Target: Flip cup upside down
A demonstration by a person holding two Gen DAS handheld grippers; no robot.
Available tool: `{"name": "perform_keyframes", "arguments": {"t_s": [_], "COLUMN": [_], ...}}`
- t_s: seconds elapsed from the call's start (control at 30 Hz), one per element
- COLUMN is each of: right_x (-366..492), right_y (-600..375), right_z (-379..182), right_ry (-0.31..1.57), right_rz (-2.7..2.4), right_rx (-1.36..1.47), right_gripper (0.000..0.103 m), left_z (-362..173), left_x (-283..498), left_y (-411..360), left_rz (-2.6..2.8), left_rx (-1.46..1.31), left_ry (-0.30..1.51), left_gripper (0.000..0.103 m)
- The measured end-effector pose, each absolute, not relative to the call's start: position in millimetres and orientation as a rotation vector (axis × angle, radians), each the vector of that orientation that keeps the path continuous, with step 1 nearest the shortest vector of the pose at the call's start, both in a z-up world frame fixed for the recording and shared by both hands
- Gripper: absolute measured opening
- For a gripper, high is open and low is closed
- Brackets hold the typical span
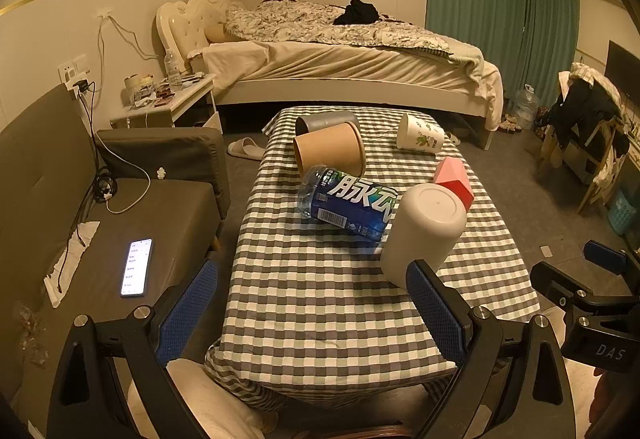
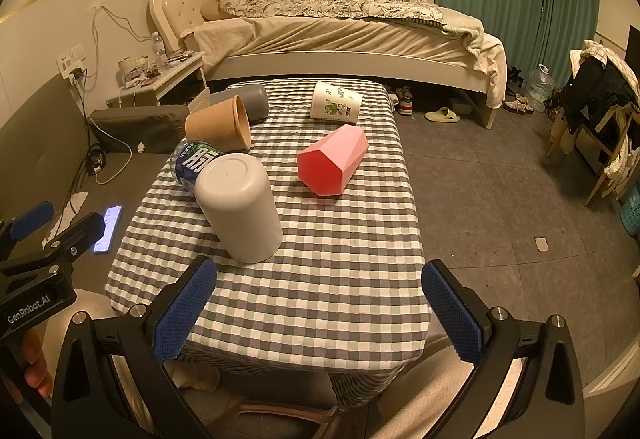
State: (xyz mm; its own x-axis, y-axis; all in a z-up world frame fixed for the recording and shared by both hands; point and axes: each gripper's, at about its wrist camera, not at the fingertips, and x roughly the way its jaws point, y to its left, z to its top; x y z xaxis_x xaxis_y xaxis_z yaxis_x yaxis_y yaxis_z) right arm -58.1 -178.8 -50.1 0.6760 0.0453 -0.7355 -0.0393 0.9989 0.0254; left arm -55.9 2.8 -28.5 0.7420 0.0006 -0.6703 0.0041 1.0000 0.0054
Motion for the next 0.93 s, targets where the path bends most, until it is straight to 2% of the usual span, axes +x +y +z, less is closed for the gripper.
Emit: {"name": "perform_keyframes", "arguments": {"t_s": [0.93], "right_x": [-62.2], "right_y": [-176.6], "right_z": [-52.7], "right_ry": [0.831], "right_rz": [0.046], "right_rx": [0.003], "right_gripper": [0.103], "left_z": [-31.1], "left_x": [-59.0], "left_y": [8.4], "left_rz": [-0.003], "left_rx": [0.013], "left_ry": [0.73], "left_gripper": [0.098]}}
